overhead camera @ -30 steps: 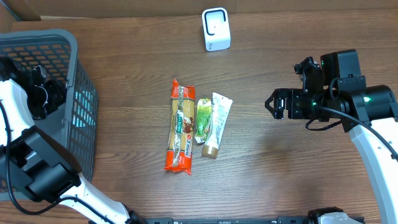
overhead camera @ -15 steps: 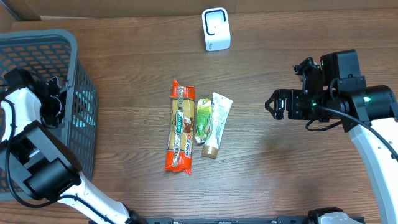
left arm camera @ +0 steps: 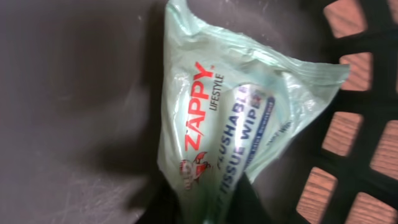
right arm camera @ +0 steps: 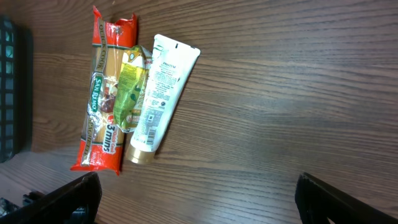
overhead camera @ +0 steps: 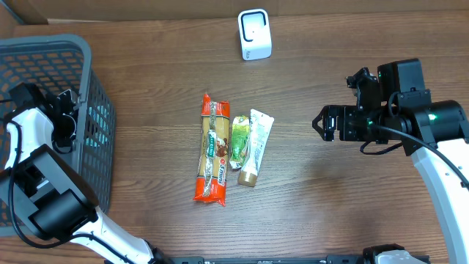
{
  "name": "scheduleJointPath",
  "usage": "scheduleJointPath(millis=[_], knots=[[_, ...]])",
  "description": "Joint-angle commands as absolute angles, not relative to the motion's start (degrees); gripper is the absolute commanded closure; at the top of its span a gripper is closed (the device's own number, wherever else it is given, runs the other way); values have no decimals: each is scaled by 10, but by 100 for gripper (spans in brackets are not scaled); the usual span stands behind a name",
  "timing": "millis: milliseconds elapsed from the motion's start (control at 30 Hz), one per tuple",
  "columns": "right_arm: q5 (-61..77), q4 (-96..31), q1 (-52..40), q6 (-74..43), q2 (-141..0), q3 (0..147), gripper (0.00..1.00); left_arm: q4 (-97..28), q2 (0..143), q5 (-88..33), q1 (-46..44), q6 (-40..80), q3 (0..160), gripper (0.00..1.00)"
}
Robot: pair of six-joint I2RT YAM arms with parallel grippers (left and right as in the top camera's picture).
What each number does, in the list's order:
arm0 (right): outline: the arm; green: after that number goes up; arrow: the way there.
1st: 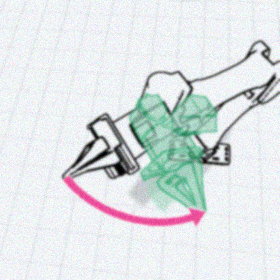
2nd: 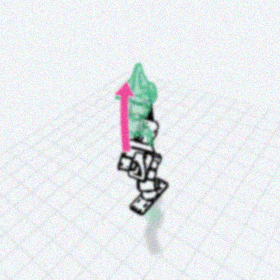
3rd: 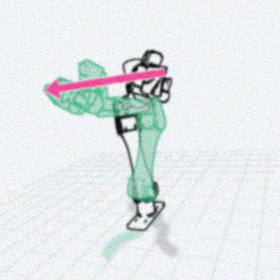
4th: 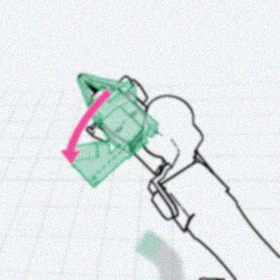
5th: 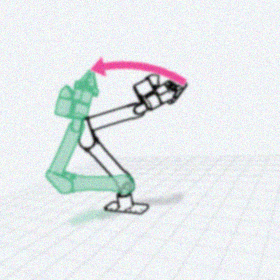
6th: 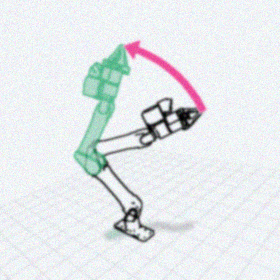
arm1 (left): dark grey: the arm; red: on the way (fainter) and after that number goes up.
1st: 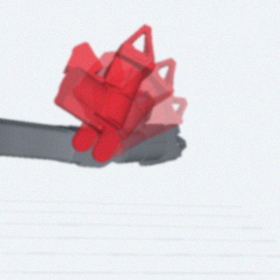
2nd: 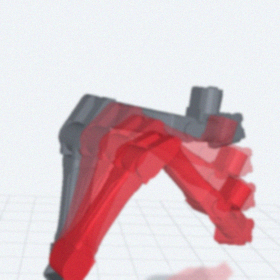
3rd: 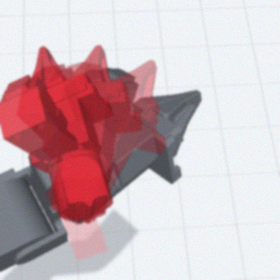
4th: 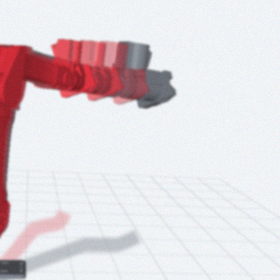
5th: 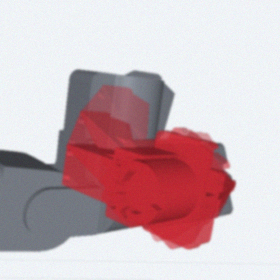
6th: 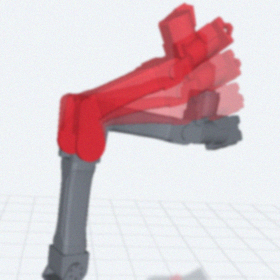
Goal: Scan the item barcode
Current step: 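Grasp the light-blue Zappy wipes pack with the left gripper and lift, then lay the wipes pack left of the spaghetti and open the left gripper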
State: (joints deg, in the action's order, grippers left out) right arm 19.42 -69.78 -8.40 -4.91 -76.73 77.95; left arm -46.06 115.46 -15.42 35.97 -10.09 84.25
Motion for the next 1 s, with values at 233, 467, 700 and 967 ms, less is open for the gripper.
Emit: scheduleJointPath(millis=[233,467,700,967], knots=[[191,-696,-88,-45,-765,787,0,-595,1162,-108,357,-42,946,96],[191,-695,-88,-45,-765,787,0,-687,1065,-86,356,38,1089,96],[191,-696,-88,-45,-765,787,0,-690,897,-178,342,51,1108,96],[192,-700,-88,-45,-765,787,0,-744,794,-217,209,28,1106,96]])
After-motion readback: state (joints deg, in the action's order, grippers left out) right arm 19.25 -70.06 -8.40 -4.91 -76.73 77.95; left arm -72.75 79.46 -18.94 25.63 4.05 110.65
